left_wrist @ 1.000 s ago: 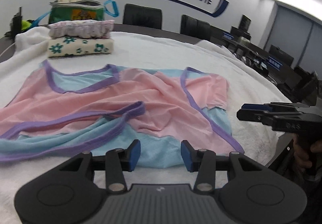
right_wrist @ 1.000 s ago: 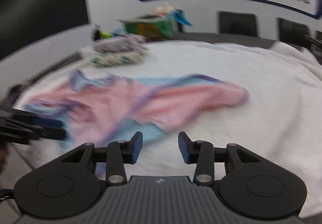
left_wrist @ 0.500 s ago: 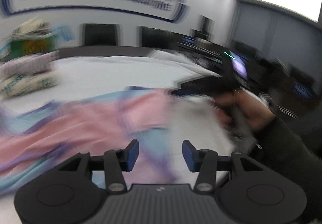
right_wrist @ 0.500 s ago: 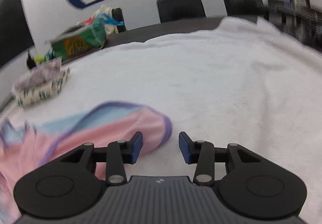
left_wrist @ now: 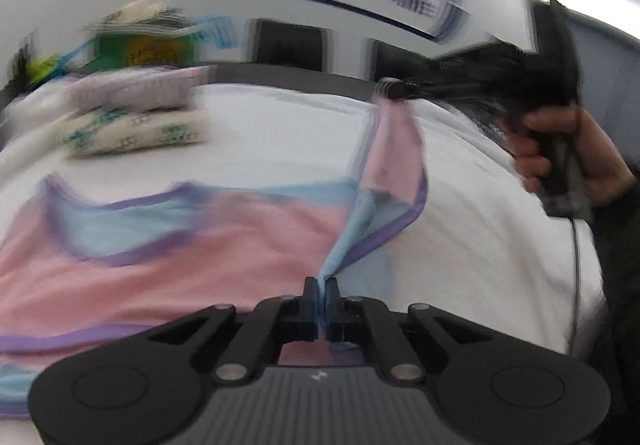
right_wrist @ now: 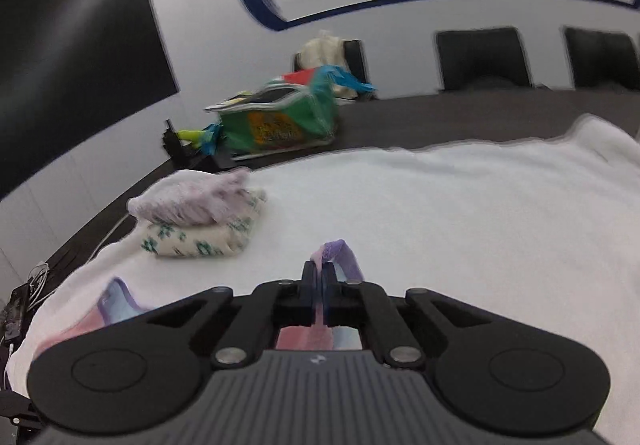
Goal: Fold clothes
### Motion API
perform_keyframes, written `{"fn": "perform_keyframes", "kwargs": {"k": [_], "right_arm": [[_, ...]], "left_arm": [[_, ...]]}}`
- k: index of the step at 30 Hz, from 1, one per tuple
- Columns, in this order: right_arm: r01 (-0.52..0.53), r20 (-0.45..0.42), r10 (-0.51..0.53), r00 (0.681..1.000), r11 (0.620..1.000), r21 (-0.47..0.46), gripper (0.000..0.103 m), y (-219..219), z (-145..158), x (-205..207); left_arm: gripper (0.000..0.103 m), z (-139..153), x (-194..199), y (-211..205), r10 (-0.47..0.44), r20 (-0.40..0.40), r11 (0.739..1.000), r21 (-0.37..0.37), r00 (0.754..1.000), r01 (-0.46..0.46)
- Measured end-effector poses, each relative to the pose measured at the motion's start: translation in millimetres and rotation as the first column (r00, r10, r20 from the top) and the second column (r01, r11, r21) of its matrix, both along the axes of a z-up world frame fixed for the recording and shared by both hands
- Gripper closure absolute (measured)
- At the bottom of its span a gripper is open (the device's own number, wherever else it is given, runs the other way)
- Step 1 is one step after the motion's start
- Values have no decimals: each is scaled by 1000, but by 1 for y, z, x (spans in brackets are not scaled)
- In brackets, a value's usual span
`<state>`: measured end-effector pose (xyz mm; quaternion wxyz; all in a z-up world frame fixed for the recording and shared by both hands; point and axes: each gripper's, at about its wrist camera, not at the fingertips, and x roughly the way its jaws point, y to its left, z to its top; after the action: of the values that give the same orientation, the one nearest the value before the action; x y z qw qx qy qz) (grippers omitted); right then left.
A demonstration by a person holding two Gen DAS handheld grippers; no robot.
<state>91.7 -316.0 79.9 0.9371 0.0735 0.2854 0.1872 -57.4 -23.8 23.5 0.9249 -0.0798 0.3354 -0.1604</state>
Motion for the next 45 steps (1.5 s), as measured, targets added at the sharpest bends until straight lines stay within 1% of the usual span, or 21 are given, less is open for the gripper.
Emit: {"fn": "perform_keyframes", "kwargs": {"k": [1,2,3,4,6,9,11,13,16,17,20,22,24,27,30,32,37,40,43,44,45], "right_arm": [[2,-19,-3,1000,1000,-28,99,15,1,16],[8,-51,-12,999,998,-66,86,30,-2,33],[13,-82,-22,996,994,-104,68,44,-5,49],[10,-102,-24,995,991,-136,64,55,-7,61],[-17,-93,1,996,987,-162,63,64,-9,69],[-17,-81,6,997,992,-128,61,53,-7,66],[-12,-96,0,995,993,-118,61,42,-9,63],[-28,-123,13,992,992,-121,61,38,-17,63],[-80,-144,62,988,990,-117,62,38,-26,61],[-104,-143,87,986,988,-115,62,41,-28,60],[-165,-151,147,978,979,-118,62,53,-33,65],[-201,-179,178,968,973,-117,62,66,-41,73],[-231,-210,201,957,964,-130,62,78,-51,81],[-234,-245,197,949,963,-132,62,83,-64,87],[-220,-260,188,947,970,-102,62,78,-69,90],[-215,-263,186,947,973,-85,62,75,-68,90],[-224,-273,197,942,972,-71,62,74,-63,88],[-211,-289,183,940,975,-68,62,75,-65,90],[-204,-286,179,941,977,-59,65,75,-67,90],[-206,-280,183,942,977,-56,72,75,-67,90],[-209,-273,187,944,977,-54,84,75,-67,90]], "left_arm": [[87,-1,6,13,64,-15,998,-16,998,-64],[71,0,7,22,108,-16,994,-15,994,-108],[66,2,4,28,125,-1,992,-11,992,-125],[65,4,1,32,131,14,991,-7,991,-131],[62,9,-8,33,109,36,994,1,993,-109],[57,12,-10,17,30,63,999,24,998,-32],[55,11,-2,-5,-39,74,996,77,996,34],[55,10,9,-29,-101,78,985,149,992,88],[55,9,24,-52,-114,85,955,285,990,85],[55,8,30,-57,-119,77,945,313,990,89],[56,3,52,-63,-126,9,941,317,992,117],[56,-4,63,-64,-102,-13,939,328,995,101],[56,-8,65,-59,-89,-13,948,306,996,89],[57,-14,67,-52,-71,-12,960,270,997,72],[64,-15,64,-42,-61,1,975,215,998,59],[64,-14,60,-38,-58,18,981,187,998,53],[67,-14,57,-40,-64,33,979,195,997,57],[67,-10,51,-42,-75,65,977,206,995,61],[68,-10,54,-49,-88,62,970,234,994,72],[78,-11,56,-50,-86,51,968,240,995,71],[85,-13,59,-50,-82,38,970,234,996,71]]}}
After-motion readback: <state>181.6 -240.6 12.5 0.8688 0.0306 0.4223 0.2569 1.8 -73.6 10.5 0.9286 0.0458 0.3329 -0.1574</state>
